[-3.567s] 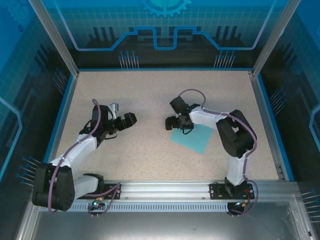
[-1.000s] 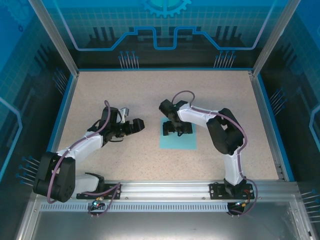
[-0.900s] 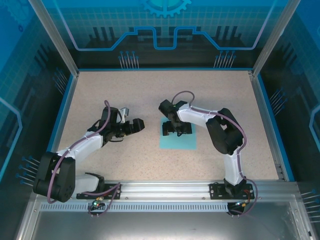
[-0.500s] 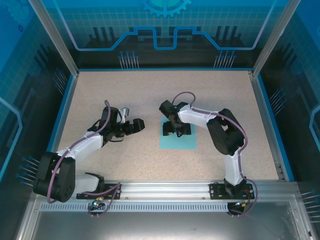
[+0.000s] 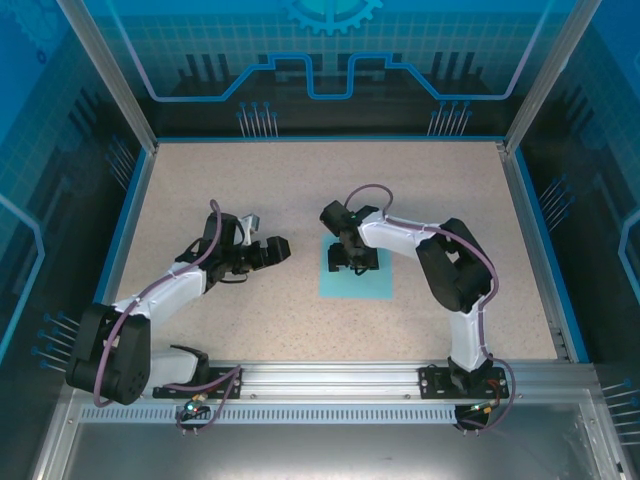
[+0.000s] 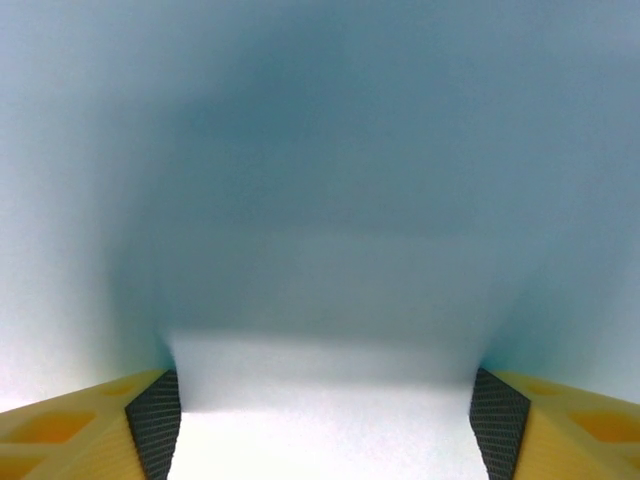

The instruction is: Fold a paper plane with a square sheet of paper (pick it up from the middle)

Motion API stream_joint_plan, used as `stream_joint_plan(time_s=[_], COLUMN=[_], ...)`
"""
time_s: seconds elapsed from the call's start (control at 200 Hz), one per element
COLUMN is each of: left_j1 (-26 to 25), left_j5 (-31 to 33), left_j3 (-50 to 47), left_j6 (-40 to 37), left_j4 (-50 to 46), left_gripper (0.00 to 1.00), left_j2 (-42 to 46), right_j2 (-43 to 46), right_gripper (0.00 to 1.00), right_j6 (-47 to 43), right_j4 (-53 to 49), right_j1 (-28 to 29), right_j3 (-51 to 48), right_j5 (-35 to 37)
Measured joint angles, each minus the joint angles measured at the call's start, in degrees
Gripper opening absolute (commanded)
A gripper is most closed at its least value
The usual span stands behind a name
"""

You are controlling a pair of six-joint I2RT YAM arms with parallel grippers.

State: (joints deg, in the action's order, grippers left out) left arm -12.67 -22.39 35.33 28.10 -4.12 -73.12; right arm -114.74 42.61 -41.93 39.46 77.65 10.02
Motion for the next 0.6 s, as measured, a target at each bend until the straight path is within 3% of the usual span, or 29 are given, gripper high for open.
stream_joint_plan(time_s=[0.37,0.6], left_j1=[-0.72,-0.92], left_j5=[0.00,0.02], left_j3=[0.76,0.94], left_j6=[-0.15,-0.15], left_j4=[-0.35,-0.35], left_gripper=[0.99,0.98], left_j2=[-0.02,-0.07], right_j2=[1.05,0.52], right_gripper=[0.97,0.99], right_j6=[-1.95,-1.46], right_j4=[0.39,-0.63], right_j1=[-0.13,-0.13], right_j3=[-0.35,0.04], right_j5=[-1.07,-0.15])
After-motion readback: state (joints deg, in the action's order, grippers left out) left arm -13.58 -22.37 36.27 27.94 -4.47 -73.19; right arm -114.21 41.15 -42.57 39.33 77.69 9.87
